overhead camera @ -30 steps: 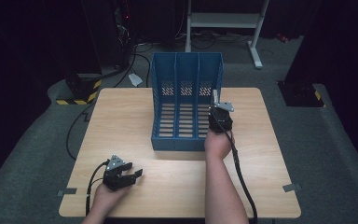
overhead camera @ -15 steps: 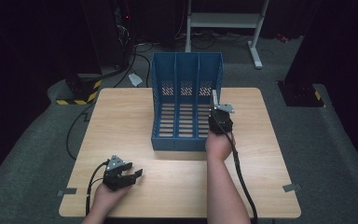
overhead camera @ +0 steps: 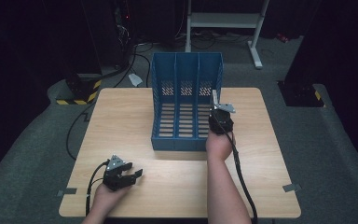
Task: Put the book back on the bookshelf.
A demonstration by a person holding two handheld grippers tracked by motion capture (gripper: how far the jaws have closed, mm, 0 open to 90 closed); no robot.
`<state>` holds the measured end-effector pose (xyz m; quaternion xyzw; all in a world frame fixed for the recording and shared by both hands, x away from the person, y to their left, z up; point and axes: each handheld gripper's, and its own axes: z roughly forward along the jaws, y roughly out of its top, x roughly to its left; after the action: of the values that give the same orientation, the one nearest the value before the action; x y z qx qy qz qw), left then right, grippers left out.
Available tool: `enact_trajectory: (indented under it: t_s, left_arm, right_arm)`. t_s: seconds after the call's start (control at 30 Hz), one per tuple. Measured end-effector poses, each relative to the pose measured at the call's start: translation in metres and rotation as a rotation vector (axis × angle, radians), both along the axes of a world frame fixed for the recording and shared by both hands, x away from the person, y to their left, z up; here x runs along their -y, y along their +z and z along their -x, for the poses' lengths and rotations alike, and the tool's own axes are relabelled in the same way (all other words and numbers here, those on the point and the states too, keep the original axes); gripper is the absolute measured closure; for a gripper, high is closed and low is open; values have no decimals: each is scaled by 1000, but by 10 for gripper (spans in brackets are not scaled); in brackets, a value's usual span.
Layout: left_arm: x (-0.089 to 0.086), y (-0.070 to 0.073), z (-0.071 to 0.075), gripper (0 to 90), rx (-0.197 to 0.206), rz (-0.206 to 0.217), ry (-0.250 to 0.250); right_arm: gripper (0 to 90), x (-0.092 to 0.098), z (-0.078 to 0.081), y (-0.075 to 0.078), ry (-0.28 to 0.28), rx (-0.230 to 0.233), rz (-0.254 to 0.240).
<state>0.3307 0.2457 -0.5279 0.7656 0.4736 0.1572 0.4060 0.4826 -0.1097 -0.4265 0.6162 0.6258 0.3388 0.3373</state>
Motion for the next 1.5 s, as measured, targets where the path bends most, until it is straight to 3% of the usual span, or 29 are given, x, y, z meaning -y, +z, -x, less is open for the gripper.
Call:
enact_trajectory:
  t_s: [0.57,1.5]
  left_arm:
    - [0,0,0,411,0,2,-2]
    - [0,0,0,406,-1,4,-6]
  right_arm:
    - [681,-1,0,0,29,-1,-2]
    - [487,1,1,2,72,-13,-47]
